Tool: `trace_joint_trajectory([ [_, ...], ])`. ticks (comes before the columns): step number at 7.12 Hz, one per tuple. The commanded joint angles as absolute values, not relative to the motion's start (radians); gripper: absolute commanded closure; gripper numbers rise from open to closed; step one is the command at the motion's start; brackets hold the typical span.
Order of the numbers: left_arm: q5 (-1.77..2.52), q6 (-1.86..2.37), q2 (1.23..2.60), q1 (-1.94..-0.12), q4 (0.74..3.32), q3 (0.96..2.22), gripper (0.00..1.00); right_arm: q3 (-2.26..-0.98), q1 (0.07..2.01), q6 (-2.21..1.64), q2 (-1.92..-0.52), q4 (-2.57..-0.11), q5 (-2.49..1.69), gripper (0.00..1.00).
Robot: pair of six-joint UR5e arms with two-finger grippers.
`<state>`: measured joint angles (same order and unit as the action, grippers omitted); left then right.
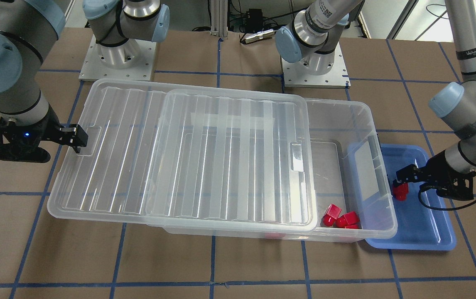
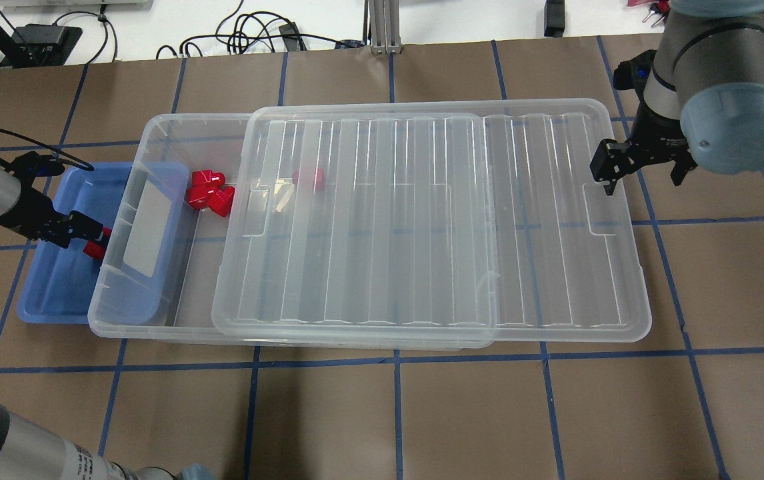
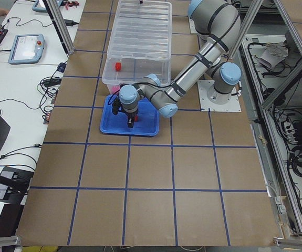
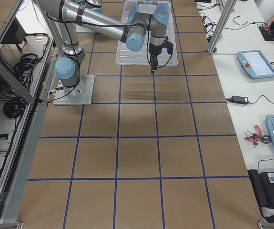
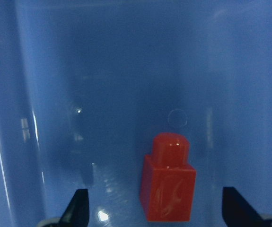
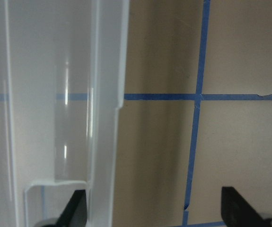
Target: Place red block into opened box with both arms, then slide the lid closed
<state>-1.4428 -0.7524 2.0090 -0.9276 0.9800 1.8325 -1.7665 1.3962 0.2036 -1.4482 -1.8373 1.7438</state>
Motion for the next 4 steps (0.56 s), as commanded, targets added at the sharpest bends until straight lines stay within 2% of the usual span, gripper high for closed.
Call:
trace_joint_trajectory([
  [1,-1.462,-0.746,2.023,-0.928,0.971,1.833,0.42,-1.767,1.350,0.261,-1.456,-1.825,1.744,0.00],
  [2,-1.471,-0.701,2.025,-0.930,0.969,1.833,0.77,-1.767,1.351,0.259,-1.456,-1.825,1.741,0.00],
  [3,-1.470,-0.698,2.023,-0.931,0.969,1.832,0.95,-1.764,1.354,0.256,-1.457,-1.827,1.741,0.00],
  [4,-1.471,-0.698,2.013,-0.931,0.971,1.825,1.00,-1.760,1.353,0.255,-1.459,-1.827,1.735,0.00],
])
